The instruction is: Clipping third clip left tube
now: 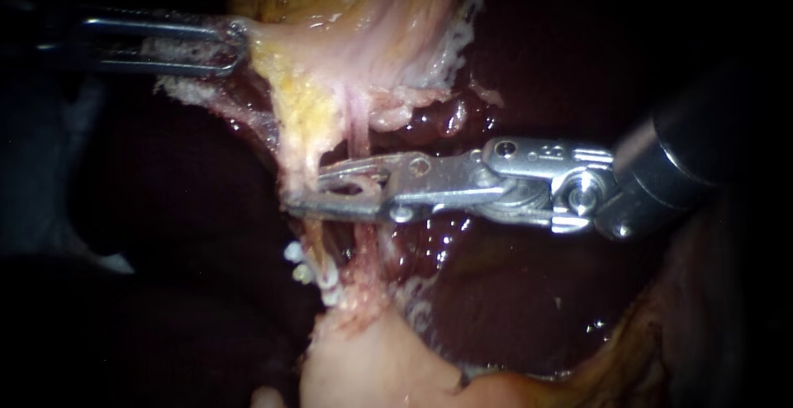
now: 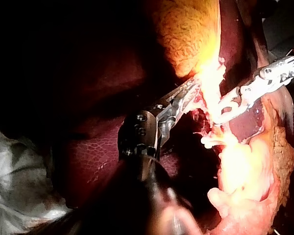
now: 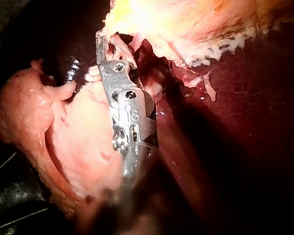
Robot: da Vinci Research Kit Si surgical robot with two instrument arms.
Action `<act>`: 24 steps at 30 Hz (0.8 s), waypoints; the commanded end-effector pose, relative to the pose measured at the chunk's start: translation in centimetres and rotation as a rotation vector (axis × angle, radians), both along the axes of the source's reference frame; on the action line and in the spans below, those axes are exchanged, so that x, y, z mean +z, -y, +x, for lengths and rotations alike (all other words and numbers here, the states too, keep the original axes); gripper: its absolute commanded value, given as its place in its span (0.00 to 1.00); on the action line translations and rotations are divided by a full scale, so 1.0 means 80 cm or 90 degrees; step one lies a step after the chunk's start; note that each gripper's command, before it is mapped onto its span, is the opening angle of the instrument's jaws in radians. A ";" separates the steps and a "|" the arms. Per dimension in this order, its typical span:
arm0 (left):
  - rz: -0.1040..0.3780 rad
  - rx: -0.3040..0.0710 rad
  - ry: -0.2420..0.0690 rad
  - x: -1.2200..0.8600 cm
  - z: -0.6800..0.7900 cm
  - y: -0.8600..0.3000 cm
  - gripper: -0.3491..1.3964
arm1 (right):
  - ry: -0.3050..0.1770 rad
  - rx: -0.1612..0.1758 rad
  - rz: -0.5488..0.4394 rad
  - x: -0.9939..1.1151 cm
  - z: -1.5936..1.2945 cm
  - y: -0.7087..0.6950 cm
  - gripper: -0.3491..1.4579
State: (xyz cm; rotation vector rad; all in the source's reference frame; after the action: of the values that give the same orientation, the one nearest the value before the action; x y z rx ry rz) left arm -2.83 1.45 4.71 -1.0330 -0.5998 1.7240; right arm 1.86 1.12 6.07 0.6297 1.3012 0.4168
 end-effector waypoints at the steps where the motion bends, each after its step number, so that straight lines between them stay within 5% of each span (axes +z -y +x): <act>1: 0.000 0.000 0.000 0.0000 0.0000 0.0000 0.00 | 0.000 0.000 0.000 -0.0001 0.0000 0.0000 0.11; 6: 0.000 0.000 0.000 0.0000 0.0000 0.0000 0.00 | -0.004 -0.002 0.001 -0.0001 0.0000 0.0000 0.26; 7: 0.000 0.000 0.000 0.0000 0.0000 0.0000 0.00 | -0.010 0.002 0.002 -0.0001 0.0001 0.0000 0.37; 10: 0.000 0.000 0.000 0.0000 0.0000 0.0000 0.00 | -0.031 0.024 0.027 -0.0001 0.0003 -0.0001 0.46; 24: 0.000 0.000 0.000 0.0000 0.0000 0.0000 0.00 | -0.045 0.014 0.059 0.0002 0.0004 0.0006 0.47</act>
State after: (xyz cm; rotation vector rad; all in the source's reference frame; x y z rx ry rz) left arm -2.83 1.45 4.71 -1.0331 -0.5998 1.7238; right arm 1.89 1.06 6.10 0.7158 1.3634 0.4786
